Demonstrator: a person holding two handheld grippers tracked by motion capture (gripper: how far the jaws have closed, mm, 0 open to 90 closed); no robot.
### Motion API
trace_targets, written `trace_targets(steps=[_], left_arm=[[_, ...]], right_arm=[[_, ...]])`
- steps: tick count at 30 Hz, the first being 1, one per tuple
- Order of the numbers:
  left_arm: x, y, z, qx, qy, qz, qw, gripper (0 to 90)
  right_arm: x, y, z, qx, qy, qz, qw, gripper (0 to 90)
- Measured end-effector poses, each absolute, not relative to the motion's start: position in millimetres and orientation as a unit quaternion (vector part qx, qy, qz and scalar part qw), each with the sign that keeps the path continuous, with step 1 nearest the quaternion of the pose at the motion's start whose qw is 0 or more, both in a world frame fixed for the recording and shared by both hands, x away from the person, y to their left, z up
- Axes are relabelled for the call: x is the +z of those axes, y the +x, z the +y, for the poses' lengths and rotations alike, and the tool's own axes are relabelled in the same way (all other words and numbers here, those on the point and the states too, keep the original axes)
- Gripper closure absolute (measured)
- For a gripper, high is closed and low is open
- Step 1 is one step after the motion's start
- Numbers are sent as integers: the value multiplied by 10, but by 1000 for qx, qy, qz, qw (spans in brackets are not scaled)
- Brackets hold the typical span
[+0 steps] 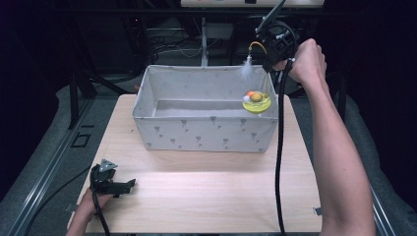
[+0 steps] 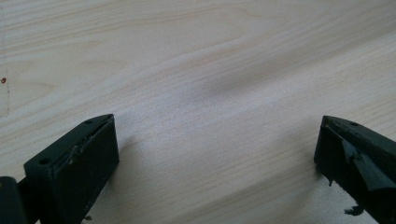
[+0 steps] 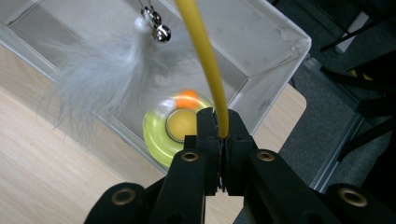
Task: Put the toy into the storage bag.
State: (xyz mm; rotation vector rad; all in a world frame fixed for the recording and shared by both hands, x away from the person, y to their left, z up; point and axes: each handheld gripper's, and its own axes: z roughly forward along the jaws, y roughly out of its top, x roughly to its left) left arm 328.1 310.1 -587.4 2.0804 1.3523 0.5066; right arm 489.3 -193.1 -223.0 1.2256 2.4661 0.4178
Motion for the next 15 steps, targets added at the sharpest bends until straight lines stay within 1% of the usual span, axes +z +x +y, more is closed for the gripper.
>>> trace_targets(steps=[7, 15], left_arm=[[-5874, 3281, 3102, 191, 784, 509, 300, 0], [-5871, 3280, 3103, 189, 784, 509, 300, 0]], right_arm=[[-2428, 5007, -1945, 139, 440, 868, 183, 881], [-2618, 5094, -1964, 140, 446, 867, 169, 881]])
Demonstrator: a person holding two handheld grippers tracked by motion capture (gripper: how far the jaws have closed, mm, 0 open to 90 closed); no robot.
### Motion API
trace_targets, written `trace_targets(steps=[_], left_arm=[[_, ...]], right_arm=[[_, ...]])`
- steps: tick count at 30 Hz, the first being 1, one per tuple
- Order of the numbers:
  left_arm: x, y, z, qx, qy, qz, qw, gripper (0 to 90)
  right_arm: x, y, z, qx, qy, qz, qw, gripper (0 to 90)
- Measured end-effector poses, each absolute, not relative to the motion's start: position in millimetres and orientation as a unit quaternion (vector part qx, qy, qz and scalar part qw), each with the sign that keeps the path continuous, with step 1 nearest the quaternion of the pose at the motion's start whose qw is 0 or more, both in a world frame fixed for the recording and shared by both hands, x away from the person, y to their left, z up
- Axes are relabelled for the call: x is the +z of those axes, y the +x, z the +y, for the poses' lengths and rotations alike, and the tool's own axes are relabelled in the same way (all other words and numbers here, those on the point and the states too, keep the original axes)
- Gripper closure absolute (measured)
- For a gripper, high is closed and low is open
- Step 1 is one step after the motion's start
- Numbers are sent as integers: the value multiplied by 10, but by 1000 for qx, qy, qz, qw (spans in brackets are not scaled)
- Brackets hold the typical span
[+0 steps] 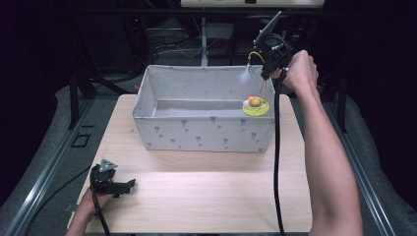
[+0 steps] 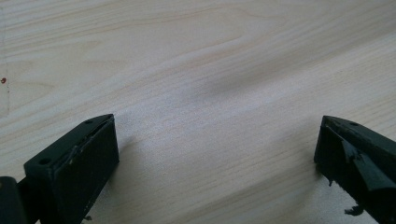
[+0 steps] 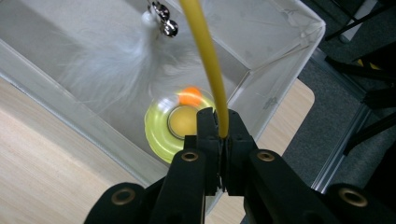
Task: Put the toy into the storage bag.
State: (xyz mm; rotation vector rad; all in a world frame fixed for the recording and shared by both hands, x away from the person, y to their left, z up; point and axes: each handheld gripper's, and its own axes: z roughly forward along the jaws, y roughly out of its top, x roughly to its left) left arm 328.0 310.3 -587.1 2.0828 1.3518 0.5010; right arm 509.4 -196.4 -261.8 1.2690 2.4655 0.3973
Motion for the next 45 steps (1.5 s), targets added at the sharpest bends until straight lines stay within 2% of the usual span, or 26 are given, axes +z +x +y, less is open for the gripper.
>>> trace_targets(steps=[45], left_arm=[[-5871, 3279, 3103, 189, 784, 509, 300, 0]], right_arm=[[-3503, 5085, -2195, 111, 462, 874, 99, 881]])
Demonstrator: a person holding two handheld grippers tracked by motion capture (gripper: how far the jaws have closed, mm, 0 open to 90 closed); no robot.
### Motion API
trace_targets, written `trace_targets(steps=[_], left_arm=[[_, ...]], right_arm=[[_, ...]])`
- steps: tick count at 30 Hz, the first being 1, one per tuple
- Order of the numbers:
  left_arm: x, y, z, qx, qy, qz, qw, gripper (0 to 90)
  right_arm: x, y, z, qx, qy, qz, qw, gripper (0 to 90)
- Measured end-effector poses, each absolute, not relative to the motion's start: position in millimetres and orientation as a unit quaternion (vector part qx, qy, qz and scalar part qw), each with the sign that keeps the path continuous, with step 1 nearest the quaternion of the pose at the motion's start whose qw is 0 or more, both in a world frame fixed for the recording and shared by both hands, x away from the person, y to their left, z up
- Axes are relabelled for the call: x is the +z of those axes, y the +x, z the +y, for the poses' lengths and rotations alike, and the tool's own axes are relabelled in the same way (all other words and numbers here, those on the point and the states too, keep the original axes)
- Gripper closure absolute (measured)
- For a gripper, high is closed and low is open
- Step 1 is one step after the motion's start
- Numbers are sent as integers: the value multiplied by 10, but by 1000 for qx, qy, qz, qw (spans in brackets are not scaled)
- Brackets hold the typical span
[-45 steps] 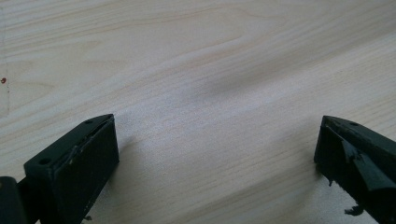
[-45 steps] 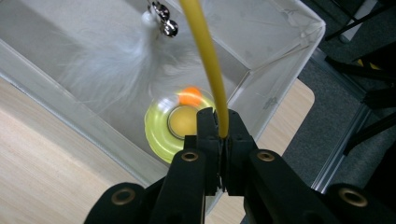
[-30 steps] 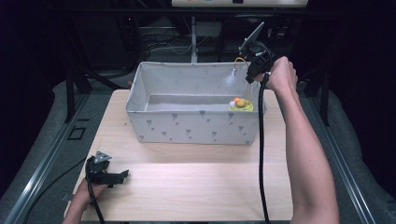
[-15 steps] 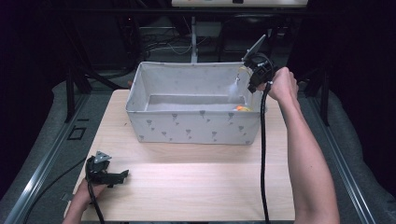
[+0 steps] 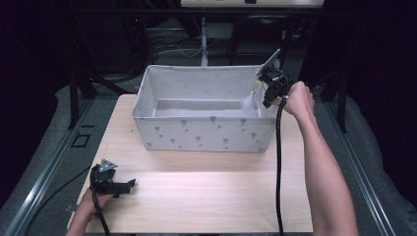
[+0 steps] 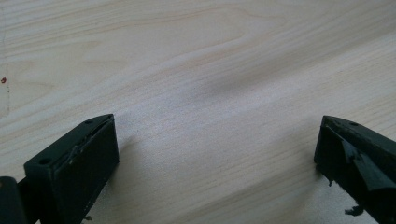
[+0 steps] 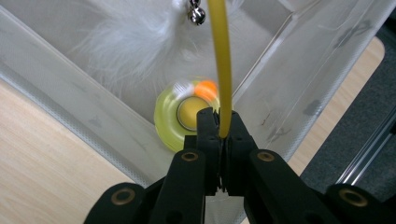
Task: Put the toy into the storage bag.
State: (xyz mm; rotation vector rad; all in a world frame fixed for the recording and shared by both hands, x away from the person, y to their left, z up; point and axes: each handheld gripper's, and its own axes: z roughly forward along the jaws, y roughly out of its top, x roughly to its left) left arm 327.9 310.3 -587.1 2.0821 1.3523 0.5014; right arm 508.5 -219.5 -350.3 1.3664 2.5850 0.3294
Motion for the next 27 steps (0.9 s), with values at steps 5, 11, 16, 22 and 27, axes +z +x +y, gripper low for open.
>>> trace_targets(steps=[5, 11, 16, 22, 27], left_arm=[[-5871, 3279, 3103, 189, 784, 509, 300, 0], [-5871, 3279, 3103, 189, 784, 509, 300, 0], [-5871, 3279, 3103, 189, 784, 509, 300, 0], [-5871, 3279, 3104, 189, 785, 509, 300, 0], [-5871, 3279, 3104, 189, 785, 509, 300, 0]], right_arm=[[-3582, 5089, -2221, 106, 468, 873, 90, 881], [-3682, 5103, -2239, 102, 470, 873, 81, 881], [-3742, 5126, -2237, 96, 474, 873, 69, 880], [-3780, 5140, -2240, 96, 478, 871, 65, 880], [-3813, 5158, -2250, 94, 478, 871, 61, 879]])
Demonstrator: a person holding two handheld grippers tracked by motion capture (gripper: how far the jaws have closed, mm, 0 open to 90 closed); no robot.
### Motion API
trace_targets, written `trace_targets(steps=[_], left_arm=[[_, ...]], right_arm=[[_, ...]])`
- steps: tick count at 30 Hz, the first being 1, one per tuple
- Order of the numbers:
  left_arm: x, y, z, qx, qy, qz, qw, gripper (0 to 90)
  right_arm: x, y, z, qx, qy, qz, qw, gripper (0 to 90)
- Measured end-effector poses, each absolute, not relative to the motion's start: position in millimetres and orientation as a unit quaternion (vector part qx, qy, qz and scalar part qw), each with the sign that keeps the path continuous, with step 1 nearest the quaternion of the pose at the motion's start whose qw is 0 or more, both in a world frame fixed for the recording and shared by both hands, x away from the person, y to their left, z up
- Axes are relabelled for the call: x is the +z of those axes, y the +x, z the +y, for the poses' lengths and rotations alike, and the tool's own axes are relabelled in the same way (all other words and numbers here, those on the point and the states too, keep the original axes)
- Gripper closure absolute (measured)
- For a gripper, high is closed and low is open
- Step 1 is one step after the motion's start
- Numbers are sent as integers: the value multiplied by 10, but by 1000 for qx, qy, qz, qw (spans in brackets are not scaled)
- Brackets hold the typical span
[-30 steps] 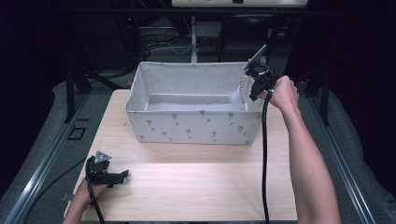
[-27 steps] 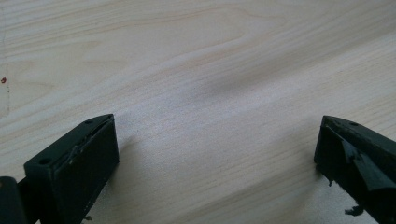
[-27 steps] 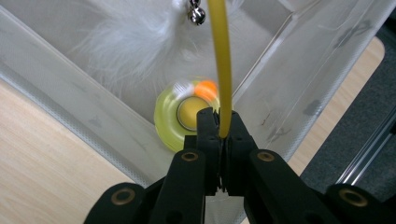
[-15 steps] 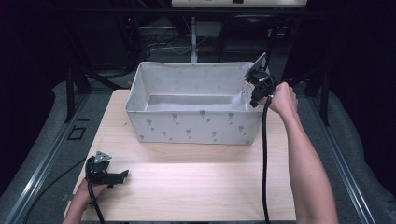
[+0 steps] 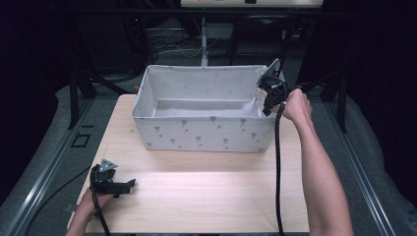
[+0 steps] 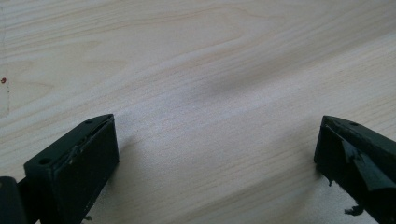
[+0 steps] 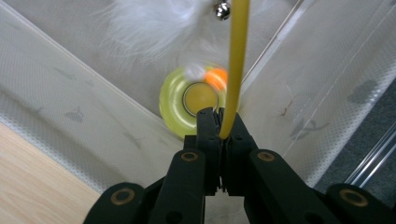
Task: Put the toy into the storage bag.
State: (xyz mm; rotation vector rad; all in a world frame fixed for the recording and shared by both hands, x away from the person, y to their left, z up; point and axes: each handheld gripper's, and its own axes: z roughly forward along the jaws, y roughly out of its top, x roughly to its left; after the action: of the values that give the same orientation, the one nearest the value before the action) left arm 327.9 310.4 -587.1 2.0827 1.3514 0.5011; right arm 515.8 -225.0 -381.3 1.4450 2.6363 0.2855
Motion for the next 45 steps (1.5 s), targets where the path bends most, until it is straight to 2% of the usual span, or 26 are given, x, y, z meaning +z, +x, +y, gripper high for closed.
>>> trace_targets(steps=[13, 20, 36, 42, 45], left_arm=[[-5871, 3279, 3104, 189, 785, 509, 300, 0], [-5871, 3279, 3104, 189, 785, 509, 300, 0], [-5871, 3279, 3103, 189, 784, 509, 300, 0], [-5871, 3279, 3103, 189, 784, 509, 300, 0], [-5871, 3279, 3103, 189, 785, 509, 299, 0]], right_arm=[[-3822, 5161, -2288, 99, 486, 867, 54, 860], [-3636, 5124, -2345, 135, 492, 858, 61, 723], [-3133, 4897, -2284, 195, 470, 856, 95, 287], [-2935, 4742, -2200, 213, 450, 860, 114, 167], [-2864, 4650, -2156, 222, 438, 863, 121, 142]])
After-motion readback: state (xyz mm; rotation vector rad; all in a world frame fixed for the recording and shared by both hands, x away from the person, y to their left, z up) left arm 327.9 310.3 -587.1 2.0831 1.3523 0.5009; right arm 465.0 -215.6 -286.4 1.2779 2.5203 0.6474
